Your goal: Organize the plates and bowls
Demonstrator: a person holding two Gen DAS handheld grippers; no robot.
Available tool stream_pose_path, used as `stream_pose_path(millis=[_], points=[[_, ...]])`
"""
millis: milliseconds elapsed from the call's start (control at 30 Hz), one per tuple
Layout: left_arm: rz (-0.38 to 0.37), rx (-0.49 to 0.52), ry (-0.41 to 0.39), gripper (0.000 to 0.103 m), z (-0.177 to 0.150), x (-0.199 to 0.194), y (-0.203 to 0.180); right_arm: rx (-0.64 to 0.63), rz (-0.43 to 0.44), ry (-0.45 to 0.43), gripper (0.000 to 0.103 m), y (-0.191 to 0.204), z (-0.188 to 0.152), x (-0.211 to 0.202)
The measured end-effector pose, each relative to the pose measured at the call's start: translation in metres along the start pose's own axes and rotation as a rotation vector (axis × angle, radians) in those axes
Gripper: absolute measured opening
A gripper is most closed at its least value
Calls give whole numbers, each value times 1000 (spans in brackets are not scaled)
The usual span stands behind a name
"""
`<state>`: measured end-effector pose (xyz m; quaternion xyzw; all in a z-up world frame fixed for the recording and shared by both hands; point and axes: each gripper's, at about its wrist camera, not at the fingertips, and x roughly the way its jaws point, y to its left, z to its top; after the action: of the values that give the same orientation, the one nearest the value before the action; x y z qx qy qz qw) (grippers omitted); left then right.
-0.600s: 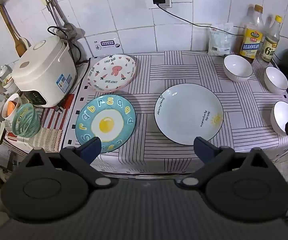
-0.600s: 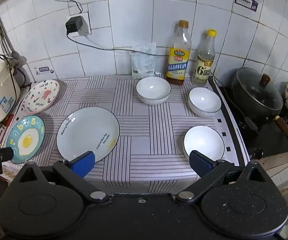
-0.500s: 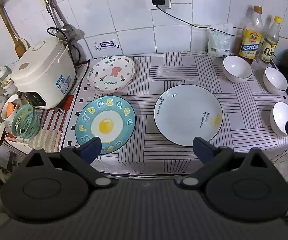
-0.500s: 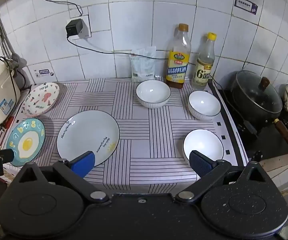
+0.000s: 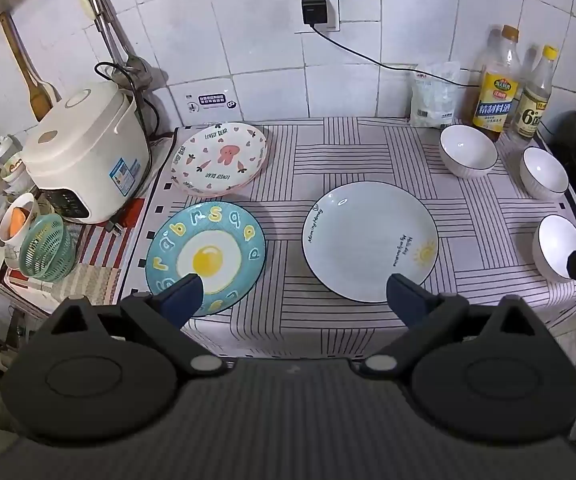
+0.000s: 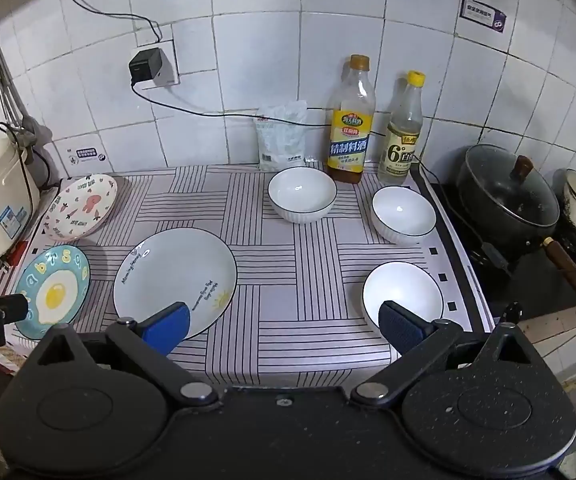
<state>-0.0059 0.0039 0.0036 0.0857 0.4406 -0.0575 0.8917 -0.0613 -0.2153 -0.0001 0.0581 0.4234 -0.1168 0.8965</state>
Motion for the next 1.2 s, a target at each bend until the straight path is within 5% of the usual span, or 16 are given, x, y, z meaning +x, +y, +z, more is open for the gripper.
stream_pose_path(millis=[667,1200], points=[[-37,29,-94,100,-26,4,-6,44,-2,-118,102,-17,-33,-4],[-54,33,-58,100,-36,13,-5,7,-20,-152,102,-14,-45,-5]])
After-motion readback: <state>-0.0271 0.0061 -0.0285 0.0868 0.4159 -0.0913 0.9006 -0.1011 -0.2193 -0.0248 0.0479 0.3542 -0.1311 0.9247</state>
